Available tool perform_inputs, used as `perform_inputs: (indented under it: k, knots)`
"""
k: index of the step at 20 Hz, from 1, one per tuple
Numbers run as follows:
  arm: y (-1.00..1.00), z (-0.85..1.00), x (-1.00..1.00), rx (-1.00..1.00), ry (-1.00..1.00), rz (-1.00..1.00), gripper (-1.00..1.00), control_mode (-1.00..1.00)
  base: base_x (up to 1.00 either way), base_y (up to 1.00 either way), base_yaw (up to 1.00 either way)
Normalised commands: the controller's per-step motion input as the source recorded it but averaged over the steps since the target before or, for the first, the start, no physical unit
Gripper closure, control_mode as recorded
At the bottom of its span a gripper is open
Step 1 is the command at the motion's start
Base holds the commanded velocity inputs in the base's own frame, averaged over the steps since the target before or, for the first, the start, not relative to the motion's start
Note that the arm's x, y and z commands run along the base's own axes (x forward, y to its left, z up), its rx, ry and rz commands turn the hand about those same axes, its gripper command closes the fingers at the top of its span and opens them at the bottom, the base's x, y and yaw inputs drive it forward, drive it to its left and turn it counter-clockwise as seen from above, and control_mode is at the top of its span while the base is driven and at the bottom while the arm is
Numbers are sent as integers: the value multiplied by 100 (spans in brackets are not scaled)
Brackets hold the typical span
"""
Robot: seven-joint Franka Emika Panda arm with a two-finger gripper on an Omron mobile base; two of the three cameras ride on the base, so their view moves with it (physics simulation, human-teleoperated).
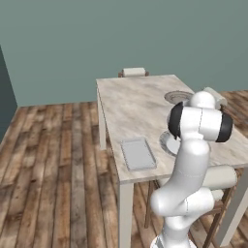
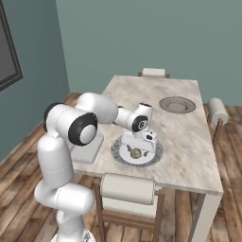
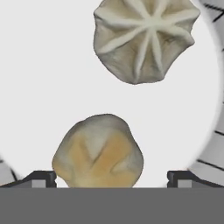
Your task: Place two dumplings into each of the tupperware containers and then place the containers in the fridge.
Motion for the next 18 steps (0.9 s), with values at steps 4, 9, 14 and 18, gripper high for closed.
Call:
perform_inputs:
  k: [4,9,14,18]
  knots:
    - [0,-19,0,0,6,1,-100,-100,0,0,0]
    - [0,-1,-8,1,1,0,-100,-100,0,0,0]
    - [0,0,-25,0,0,0,-100,-100,0,0,0]
    - [0,0,-13,0,-1,0,-100,-100,0,0,0]
